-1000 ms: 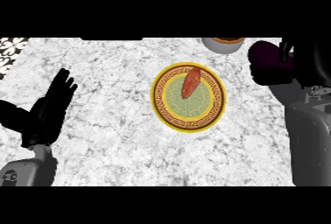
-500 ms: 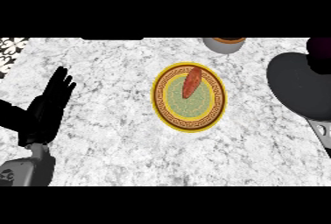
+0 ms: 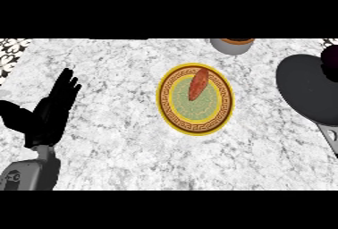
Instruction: Pick the eggplant from the plate and place it in the pan
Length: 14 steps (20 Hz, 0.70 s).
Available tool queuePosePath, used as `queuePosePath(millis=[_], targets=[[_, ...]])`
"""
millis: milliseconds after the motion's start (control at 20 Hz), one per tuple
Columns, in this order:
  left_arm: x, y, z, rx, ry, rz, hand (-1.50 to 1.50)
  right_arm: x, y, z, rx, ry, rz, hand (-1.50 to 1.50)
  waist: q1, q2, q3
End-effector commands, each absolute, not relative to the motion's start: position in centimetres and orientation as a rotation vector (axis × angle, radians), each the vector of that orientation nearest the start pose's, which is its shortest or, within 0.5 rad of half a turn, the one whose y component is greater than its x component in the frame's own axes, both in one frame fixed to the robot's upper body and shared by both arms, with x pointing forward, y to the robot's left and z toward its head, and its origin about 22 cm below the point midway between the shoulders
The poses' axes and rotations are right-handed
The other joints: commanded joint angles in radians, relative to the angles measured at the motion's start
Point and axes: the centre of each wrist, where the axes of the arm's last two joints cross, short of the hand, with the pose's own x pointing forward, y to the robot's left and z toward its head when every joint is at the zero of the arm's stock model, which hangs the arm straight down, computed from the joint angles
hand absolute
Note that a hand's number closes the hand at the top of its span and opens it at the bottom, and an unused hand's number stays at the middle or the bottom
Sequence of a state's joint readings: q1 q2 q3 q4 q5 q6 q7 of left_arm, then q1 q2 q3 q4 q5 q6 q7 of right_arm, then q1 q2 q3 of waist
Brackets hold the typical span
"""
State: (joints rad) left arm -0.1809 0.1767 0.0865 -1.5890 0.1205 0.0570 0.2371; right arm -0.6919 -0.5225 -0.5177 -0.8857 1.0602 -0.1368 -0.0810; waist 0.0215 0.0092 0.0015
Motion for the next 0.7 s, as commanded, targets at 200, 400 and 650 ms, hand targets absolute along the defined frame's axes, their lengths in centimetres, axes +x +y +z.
queuePosePath(millis=[200,400,650], targets=[[28.2,25.4,7.0,0.064,-1.553,0.01,0.0,38.0,-43.5,8.4,-1.343,-1.316,0.586,1.5,0.019,0.005,0.001],[28.6,25.0,5.7,0.068,-1.542,0.015,0.0,37.3,-44.4,7.0,-1.24,-1.155,0.449,1.5,0.023,0.012,0.002],[29.8,25.7,6.9,0.059,-1.547,0.006,0.0,35.8,-46.5,6.2,-1.14,-1.134,0.452,-1.5,0.024,0.017,0.003]])
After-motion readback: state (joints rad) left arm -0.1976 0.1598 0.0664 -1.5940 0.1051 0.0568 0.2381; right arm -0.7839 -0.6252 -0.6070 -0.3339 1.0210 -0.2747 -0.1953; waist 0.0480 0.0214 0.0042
